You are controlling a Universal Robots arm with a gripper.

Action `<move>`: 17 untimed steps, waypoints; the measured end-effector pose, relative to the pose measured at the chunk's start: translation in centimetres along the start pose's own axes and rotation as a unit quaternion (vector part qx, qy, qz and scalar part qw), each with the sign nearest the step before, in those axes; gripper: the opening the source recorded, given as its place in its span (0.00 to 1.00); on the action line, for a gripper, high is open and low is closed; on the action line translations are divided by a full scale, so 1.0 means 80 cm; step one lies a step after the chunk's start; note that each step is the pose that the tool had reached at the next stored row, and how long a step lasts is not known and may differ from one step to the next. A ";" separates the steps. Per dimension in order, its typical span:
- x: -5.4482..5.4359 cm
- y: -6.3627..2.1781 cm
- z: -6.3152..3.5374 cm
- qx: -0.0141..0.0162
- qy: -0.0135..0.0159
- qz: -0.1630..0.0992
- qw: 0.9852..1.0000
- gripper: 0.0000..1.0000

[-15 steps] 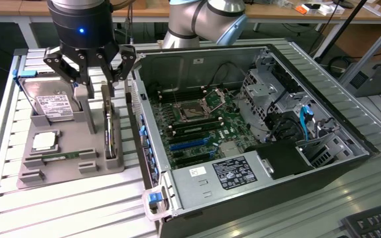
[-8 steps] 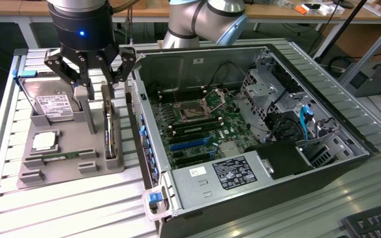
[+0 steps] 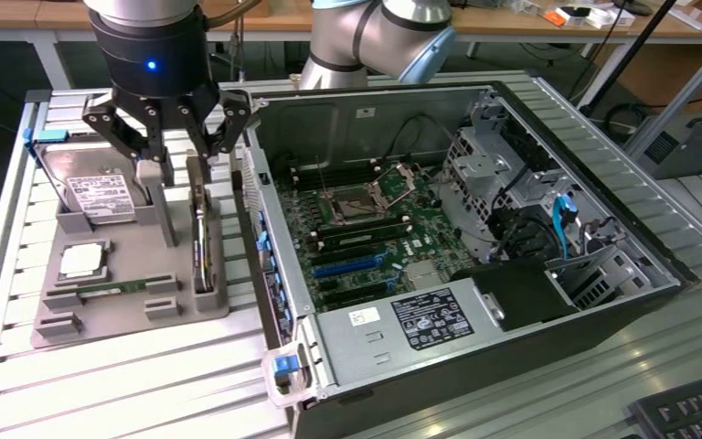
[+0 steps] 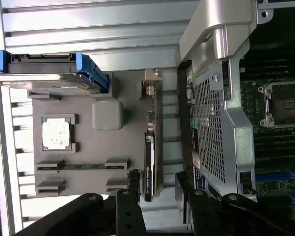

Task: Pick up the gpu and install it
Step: 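Pick up the gpu and move the gpu toward the slot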

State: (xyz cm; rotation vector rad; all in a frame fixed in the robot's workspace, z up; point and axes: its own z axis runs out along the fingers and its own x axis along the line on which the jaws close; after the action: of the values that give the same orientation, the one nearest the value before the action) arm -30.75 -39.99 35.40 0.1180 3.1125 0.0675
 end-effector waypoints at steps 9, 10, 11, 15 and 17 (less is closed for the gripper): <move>0.000 0.000 0.004 0.000 0.000 0.000 1.000 0.42; 0.000 0.000 0.004 0.000 0.000 0.000 1.000 0.42; 0.000 0.000 0.005 0.000 0.000 0.000 1.000 0.42; 0.000 0.000 0.007 0.000 0.000 0.000 1.000 0.42; 0.001 0.000 0.008 0.000 0.000 0.000 1.000 0.42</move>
State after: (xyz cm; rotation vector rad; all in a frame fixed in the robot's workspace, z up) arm -30.78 -40.00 34.78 0.1179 3.1126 0.0675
